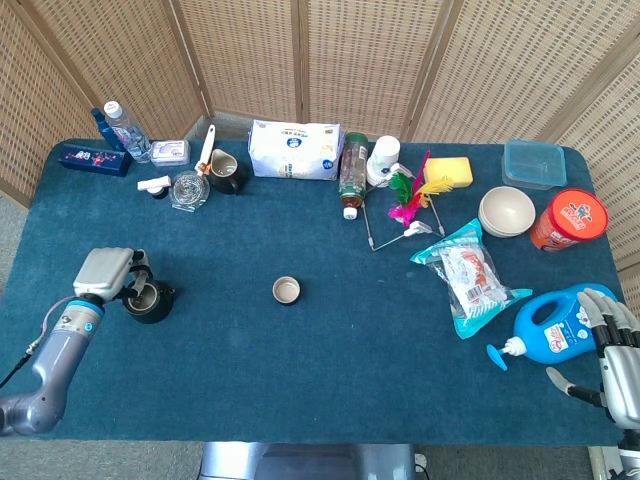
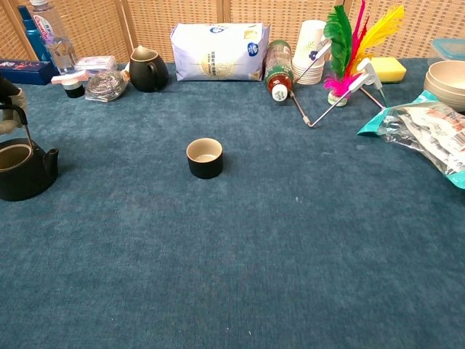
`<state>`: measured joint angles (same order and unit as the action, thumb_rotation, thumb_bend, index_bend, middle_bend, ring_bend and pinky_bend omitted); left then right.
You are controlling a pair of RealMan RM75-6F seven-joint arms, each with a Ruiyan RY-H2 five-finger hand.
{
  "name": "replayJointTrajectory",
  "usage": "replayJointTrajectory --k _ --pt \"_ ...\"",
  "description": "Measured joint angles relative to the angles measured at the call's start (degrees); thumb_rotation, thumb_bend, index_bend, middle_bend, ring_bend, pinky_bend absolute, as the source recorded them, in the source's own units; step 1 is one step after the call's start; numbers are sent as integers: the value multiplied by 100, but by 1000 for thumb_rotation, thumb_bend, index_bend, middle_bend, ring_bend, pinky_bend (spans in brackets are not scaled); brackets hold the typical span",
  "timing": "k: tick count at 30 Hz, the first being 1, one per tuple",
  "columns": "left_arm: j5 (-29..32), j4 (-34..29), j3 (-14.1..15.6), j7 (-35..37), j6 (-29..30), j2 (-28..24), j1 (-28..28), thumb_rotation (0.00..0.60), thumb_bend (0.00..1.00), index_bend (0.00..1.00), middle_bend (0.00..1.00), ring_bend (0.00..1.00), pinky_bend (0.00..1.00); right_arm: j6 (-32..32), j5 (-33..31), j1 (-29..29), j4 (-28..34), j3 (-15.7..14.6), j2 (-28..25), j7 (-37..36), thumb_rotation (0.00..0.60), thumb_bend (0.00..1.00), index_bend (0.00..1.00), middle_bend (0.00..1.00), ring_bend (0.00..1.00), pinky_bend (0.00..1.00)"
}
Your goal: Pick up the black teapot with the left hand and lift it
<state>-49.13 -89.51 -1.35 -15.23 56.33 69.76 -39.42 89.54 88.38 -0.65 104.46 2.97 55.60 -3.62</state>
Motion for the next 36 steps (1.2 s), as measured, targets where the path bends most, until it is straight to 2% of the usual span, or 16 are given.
replayJointTrajectory --k 4,11,16,20,28,36 --pt "-269 38 -61 33 209 50 85 600 923 619 625 723 869 -3 -7 2 -2 3 -3 -13 600 0 0 0 0 0" --pt "-1112 60 -152 462 372 -19 211 600 919 624 645 730 871 -15 -9 7 1 -1 7 9 600 0 0 0 0 0" --pt "-1787 -26 -209 512 588 -167 229 600 914 625 645 730 871 -42 -26 20 4 0 28 60 600 0 0 0 0 0" --pt "-2046 -176 -363 256 811 -223 187 600 905 625 645 729 871 -56 -32 28 5 -2 38 84 600 0 0 0 0 0" --pt "-2114 -340 -590 -415 932 -155 28 600 880 626 645 728 871 -55 -55 31 -11 12 41 71 600 0 0 0 0 0" --pt "-2267 -251 -732 -1110 998 275 -219 600 874 626 645 726 871 -20 -57 18 -11 23 12 -9 600 0 0 0 0 0"
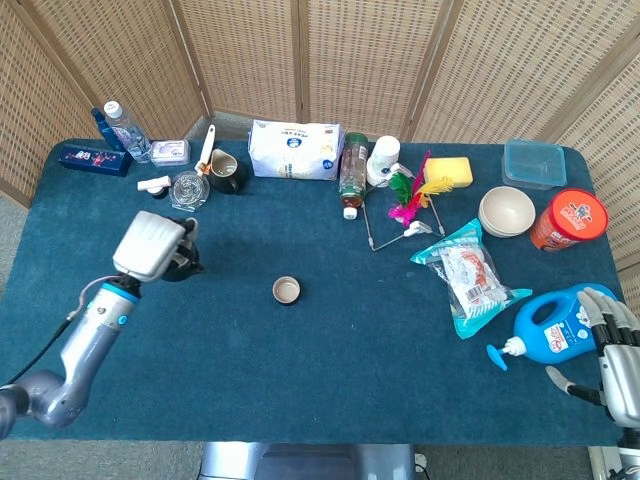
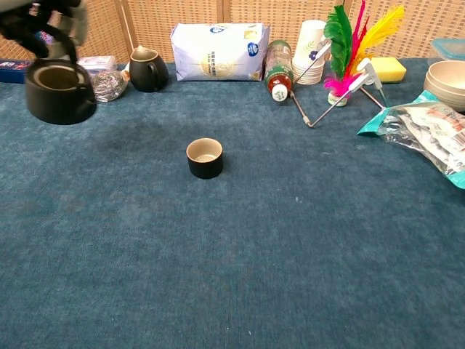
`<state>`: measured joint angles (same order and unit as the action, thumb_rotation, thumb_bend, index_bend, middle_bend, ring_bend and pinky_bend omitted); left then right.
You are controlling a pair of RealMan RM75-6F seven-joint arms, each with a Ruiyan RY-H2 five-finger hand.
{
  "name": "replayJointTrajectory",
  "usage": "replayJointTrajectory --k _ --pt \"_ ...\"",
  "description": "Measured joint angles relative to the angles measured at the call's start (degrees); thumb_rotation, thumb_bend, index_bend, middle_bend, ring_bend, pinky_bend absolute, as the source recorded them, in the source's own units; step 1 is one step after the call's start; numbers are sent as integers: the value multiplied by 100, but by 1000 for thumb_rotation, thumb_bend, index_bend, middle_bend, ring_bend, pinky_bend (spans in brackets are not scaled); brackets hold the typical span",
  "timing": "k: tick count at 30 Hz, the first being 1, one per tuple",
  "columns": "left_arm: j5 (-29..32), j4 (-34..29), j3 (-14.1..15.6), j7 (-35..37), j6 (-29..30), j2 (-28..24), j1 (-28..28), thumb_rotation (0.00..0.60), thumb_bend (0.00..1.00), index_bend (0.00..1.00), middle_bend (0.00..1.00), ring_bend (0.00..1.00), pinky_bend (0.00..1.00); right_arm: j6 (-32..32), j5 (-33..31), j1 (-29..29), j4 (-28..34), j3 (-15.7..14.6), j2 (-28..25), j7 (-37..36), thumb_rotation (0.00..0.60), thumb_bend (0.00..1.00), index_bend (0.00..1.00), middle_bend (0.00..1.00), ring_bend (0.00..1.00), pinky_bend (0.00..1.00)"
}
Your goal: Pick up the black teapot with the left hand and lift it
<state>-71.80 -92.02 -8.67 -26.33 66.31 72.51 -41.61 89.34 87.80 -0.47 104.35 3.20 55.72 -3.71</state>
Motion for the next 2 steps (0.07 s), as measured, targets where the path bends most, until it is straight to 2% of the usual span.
replayJointTrajectory --k 2 --pt "-37 50 -23 -127 -2 146 -65 600 872 626 645 726 871 7 -10 -4 -5 6 -14 -39 600 0 0 0 0 0"
